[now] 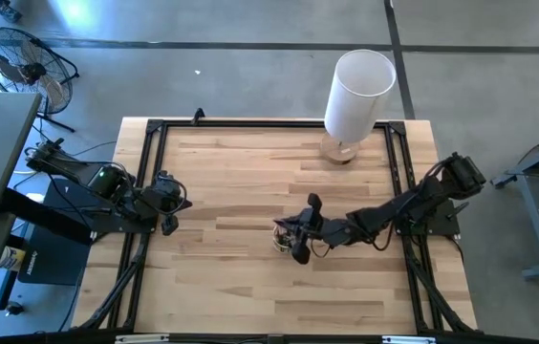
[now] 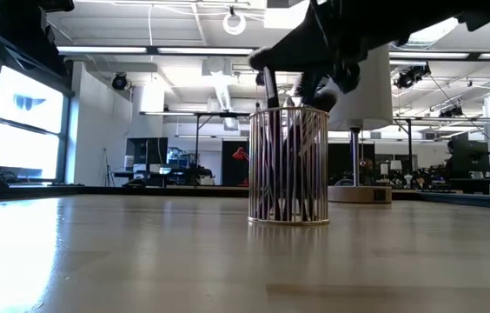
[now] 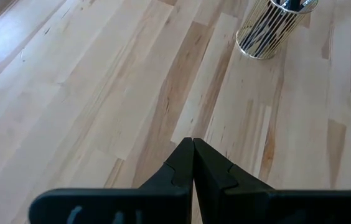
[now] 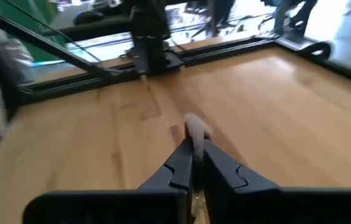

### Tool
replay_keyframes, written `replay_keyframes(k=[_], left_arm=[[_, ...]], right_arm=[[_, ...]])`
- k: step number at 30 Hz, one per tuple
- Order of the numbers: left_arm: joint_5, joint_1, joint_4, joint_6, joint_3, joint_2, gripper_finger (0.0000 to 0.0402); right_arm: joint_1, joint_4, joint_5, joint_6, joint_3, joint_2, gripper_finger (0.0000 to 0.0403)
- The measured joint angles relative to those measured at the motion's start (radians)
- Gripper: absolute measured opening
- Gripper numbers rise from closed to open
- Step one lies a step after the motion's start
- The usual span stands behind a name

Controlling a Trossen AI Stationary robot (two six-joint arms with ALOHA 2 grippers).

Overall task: Put items in baskets/containers
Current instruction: Put the powder brush into the mesh organizer, then return to Home Position

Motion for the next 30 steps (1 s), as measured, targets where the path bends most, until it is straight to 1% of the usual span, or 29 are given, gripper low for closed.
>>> replay_keyframes(k=[3, 6, 9, 13, 16, 19, 22, 25, 28, 30], left_arm=[[0.0, 0.0, 0.0, 0.0, 0.0, 0.0, 0.0], [-0.001, 0.0, 0.0, 0.047, 0.0, 0.0, 0.0], [-0.008, 0.0, 0.0, 0.08, 0.0, 0.0, 0.0], [-0.011, 0.0, 0.003, 0.071, 0.0, 0.0, 0.0], [-0.015, 0.0, 0.004, 0.071, 0.0, 0.0, 0.0], [-0.019, 0.0, 0.004, 0.071, 0.0, 0.0, 0.0], [-0.003, 0.0, 0.006, 0.071, 0.0, 0.0, 0.0], [0.016, 0.0, 0.006, 0.071, 0.0, 0.0, 0.0], [0.02, 0.0, 0.006, 0.071, 0.0, 0.0, 0.0], [0.02, 0.0, 0.007, 0.071, 0.0, 0.0, 0.0001]], right_arm=[[-0.019, -0.003, -0.061, 0.05, -0.002, 0.0, 0.0028], [-0.034, -0.009, -0.097, 0.06, -0.002, 0.0, 0.0045], [-0.04, -0.024, -0.108, 0.05, -0.002, 0.0, 0.0065], [-0.051, -0.058, -0.135, 0.062, -0.002, 0.0, 0.0094], [-0.058, -0.063, -0.173, 0.043, -0.002, 0.0, 0.0118], [-0.063, -0.066, -0.184, 0.017, -0.003, -0.018, 0.0139], [-0.064, -0.069, -0.188, -0.041, -0.003, -0.075, 0.0157], [-0.064, -0.098, -0.187, -0.122, -0.003, -0.152, 0.0166], [-0.064, -0.153, -0.183, -0.206, -0.003, -0.244, 0.0163], [-0.063, -0.222, -0.182, -0.257, -0.003, -0.305, 0.0153]])
